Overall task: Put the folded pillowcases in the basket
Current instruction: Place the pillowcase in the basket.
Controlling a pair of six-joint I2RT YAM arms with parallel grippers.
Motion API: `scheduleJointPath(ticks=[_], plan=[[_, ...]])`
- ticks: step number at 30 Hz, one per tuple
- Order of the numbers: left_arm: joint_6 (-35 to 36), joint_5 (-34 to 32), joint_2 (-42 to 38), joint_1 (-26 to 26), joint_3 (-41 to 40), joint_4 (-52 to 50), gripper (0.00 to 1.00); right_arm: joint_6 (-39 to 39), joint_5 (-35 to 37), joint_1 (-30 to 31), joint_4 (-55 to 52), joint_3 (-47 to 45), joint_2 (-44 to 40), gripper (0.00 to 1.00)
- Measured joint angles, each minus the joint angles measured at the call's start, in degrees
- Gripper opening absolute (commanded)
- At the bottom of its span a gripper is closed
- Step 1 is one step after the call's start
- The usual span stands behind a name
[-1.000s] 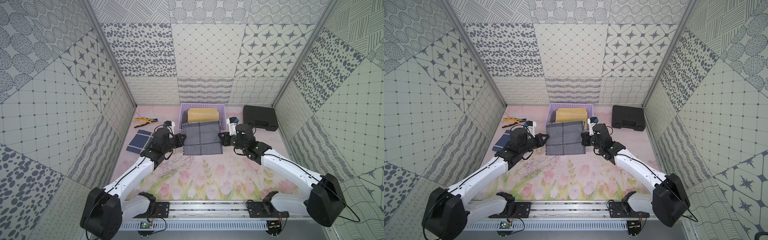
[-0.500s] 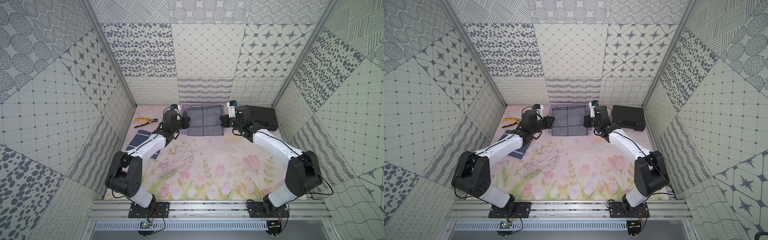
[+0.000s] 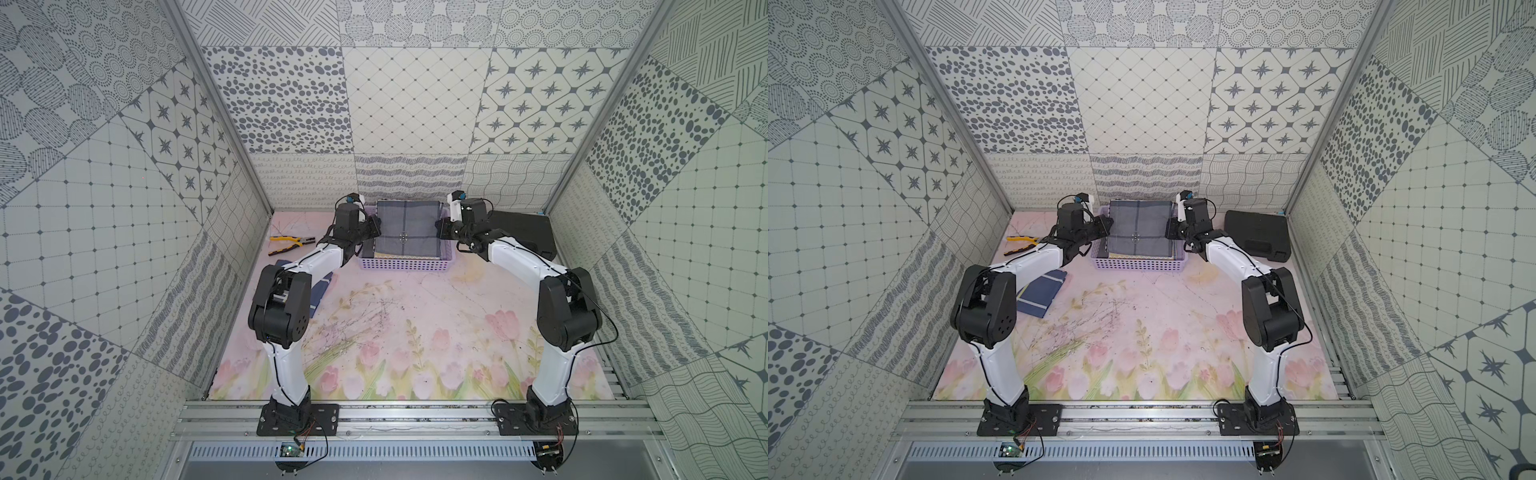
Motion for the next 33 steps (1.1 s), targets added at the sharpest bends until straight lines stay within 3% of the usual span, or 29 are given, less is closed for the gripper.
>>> scheduleJointPath(ticks=[11, 12, 15, 18, 22, 33], plan=[[0.39, 1.38, 5.6, 1.22, 3.74, -0.04, 0.0, 0.22, -1.38, -0.39, -0.15, 3.41, 5.03, 0.0], [0.39, 1.53, 5.81, 1.27, 3.74, -0.04, 0.12, 0.22, -1.44, -0.39, -0.2, 3.41, 5.03, 0.07], [0.39, 1.84, 6.03, 1.36, 3.74, -0.07, 0.7, 0.79, -1.4, -0.39, -0.11, 3.43, 5.01, 0.39], [0.04, 1.99, 5.73, 1.79, 3.67, -0.13, 0.99, 1.25, -1.31, -0.61, -0.44, 3.41, 4.85, 0.6], [-0.85, 1.86, 3.1, 2.25, 2.23, -0.74, 0.99, 1.57, -1.07, -0.72, -1.01, 2.32, 2.93, 0.78], [-2.93, -1.49, -12.44, 2.69, -12.85, -4.46, 0.99, 2.4, -0.52, -0.46, -0.94, -11.54, -13.86, 0.94]])
